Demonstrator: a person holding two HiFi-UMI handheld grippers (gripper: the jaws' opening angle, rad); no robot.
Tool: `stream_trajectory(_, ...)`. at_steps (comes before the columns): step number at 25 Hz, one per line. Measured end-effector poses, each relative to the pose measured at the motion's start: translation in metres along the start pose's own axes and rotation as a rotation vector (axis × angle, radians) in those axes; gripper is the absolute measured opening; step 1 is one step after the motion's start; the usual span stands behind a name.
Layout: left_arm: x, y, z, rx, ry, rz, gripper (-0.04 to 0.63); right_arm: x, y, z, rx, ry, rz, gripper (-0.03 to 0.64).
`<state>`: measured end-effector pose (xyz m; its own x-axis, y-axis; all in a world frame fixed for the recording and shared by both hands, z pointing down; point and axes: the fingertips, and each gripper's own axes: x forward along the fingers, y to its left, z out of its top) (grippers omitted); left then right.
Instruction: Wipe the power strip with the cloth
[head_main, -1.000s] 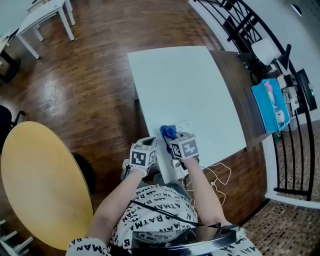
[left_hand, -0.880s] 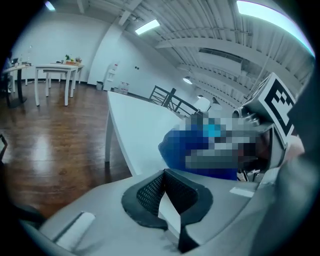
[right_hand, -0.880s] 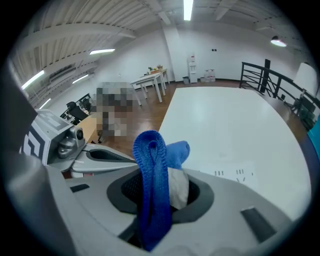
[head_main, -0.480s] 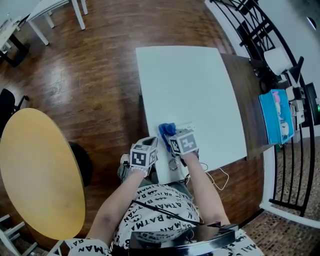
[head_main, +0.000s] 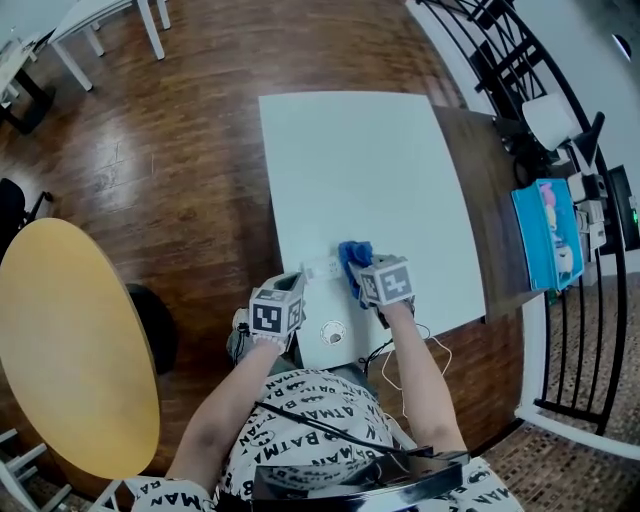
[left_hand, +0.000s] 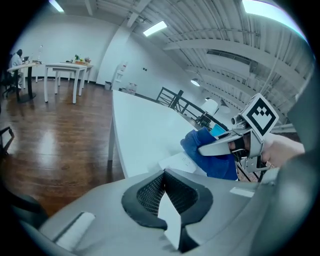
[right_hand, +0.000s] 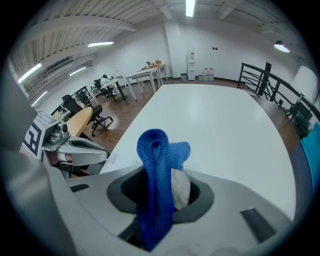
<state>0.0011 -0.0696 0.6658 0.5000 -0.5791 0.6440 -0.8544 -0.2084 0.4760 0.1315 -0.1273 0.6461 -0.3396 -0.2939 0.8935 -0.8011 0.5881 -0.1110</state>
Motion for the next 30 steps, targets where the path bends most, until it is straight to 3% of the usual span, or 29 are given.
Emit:
stream_trajectory(16,-0.004,-0.008,0.003,0.034,-0.004,0.027,0.000,-0.025,-0.100,-0.024,0.052,0.003,-0.163,0.127)
stream_trajectory(25,-0.010,-0.005,0.002,0.077,0.015,0.010,0.000,-0.050,-0.039,-0.020,0.089,-0.113,-0.097,0.127)
stream_trajectory(30,-0.009,-0.016,0.000,0.139,0.044,-0.042,0.000,-0.040,0.010,-0.008,-0.118,-0.118,0.024,0.127)
